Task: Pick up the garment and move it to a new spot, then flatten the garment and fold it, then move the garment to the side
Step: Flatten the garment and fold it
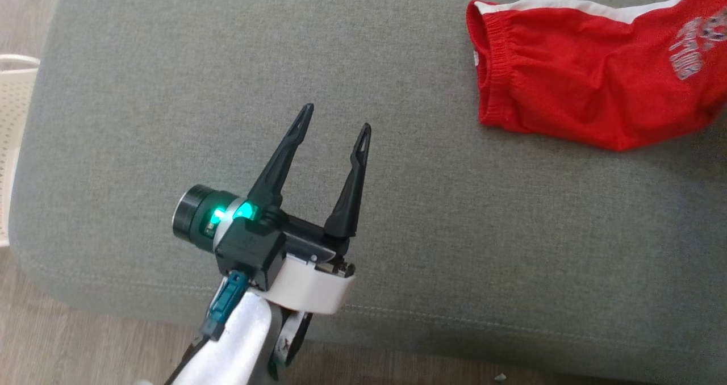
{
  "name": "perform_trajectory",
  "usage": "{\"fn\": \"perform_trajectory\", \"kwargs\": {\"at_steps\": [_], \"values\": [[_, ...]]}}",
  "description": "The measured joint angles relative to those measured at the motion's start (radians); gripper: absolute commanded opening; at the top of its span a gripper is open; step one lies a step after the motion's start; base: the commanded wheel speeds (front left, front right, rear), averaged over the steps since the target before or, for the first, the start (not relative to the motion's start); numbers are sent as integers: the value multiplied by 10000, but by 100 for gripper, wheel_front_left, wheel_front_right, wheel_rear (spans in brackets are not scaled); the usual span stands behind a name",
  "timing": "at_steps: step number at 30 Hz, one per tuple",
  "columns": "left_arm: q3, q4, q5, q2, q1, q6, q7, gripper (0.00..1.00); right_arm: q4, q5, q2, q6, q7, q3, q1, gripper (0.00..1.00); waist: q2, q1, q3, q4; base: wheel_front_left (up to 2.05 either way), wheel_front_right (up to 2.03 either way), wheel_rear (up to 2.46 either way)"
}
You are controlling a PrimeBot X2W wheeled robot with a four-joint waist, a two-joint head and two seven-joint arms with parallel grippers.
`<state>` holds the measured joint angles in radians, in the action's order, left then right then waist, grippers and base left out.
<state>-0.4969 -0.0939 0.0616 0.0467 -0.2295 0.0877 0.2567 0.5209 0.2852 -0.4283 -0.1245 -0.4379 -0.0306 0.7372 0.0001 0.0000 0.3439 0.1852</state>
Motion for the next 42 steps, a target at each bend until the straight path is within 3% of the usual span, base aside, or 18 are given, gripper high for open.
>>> {"fn": "perform_trajectory", "kwargs": {"at_steps": [9,20,21,22,23,29,35,42], "values": [[52,146,35,0,77,-86,0,100,-1018,-13,500,0,-412,2387,187,0,0,0,-412,23,0,0,0],[33,146,201,4,191,-2,0,100,-1281,407,1170,0,-715,4242,118,0,0,0,-438,322,0,0,0],[35,146,203,2,191,4,0,100,-1273,464,1304,0,-702,4288,17,12,0,0,-431,341,0,0,0],[33,150,203,2,190,4,0,100,-1221,564,1446,0,-698,4318,-100,73,0,0,-428,356,0,0,0],[33,157,203,2,191,4,0,100,-1164,752,1582,0,-671,4339,-255,100,0,0,-433,367,0,0,0],[73,236,291,4,199,8,0,100,-1252,1425,2343,0,493,3822,-1066,100,0,0,-522,299,0,0,0],[443,366,311,2,436,136,0,100,-2182,988,2184,0,2729,2638,-1510,100,0,0,-916,34,0,0,0],[1298,456,320,23,1232,510,0,100,-2604,-249,2050,2,5590,1434,-3601,100,0,0,-1603,-472,0,0,0]]}}
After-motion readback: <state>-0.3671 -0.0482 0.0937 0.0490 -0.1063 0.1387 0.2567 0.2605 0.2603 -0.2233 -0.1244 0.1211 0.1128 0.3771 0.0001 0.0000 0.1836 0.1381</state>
